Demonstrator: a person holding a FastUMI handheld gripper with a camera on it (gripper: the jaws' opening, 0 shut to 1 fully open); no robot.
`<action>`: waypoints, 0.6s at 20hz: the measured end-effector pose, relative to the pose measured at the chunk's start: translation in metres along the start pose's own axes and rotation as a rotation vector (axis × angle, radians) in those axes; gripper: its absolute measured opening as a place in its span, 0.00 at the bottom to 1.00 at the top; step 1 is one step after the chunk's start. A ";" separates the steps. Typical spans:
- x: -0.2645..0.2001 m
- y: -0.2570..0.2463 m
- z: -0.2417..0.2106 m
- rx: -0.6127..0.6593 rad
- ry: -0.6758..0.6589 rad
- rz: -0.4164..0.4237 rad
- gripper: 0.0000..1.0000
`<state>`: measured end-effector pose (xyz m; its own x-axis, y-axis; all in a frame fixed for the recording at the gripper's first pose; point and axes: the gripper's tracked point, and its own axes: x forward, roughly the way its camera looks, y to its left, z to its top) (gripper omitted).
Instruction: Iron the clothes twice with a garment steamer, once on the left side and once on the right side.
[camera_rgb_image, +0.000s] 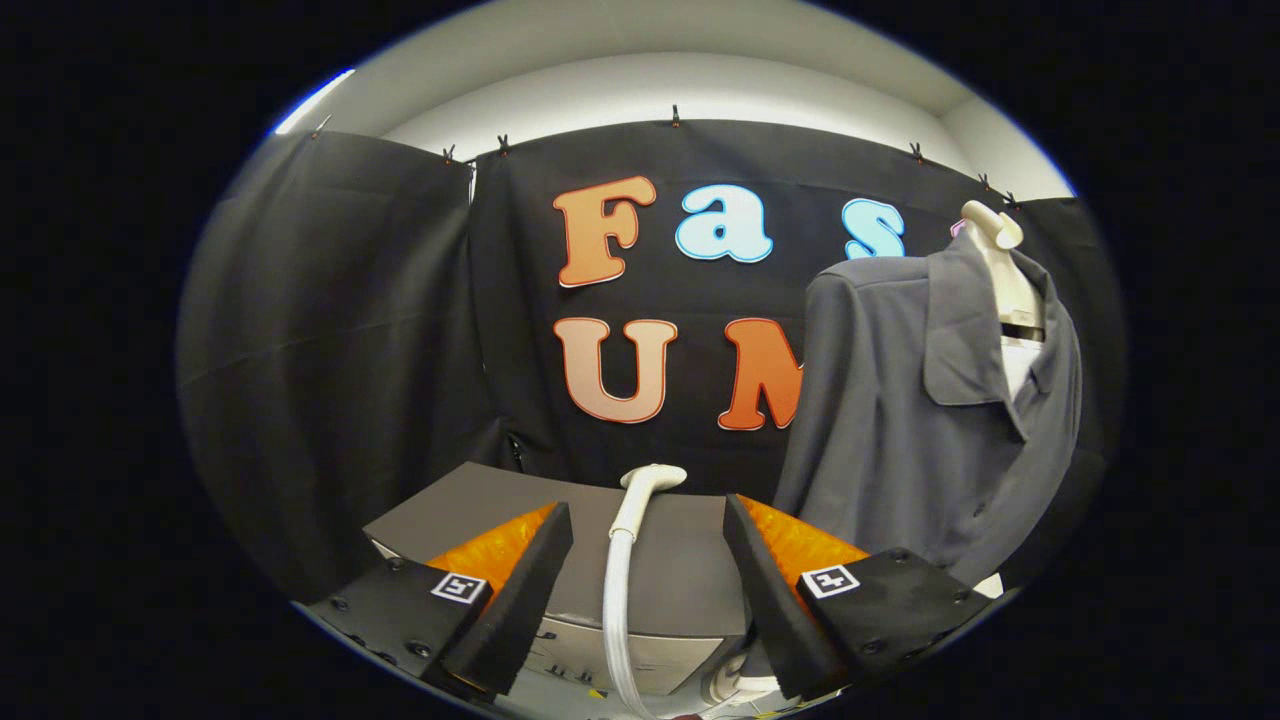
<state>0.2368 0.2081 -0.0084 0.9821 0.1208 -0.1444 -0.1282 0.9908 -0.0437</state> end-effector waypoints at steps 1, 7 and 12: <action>0.017 0.002 0.001 0.014 0.020 0.001 0.98; 0.113 0.008 -0.031 -0.031 0.195 -0.021 0.98; 0.182 0.009 -0.067 -0.026 0.332 -0.055 0.98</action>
<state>0.4053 0.2354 -0.1015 0.8897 0.0364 -0.4551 -0.0840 0.9929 -0.0847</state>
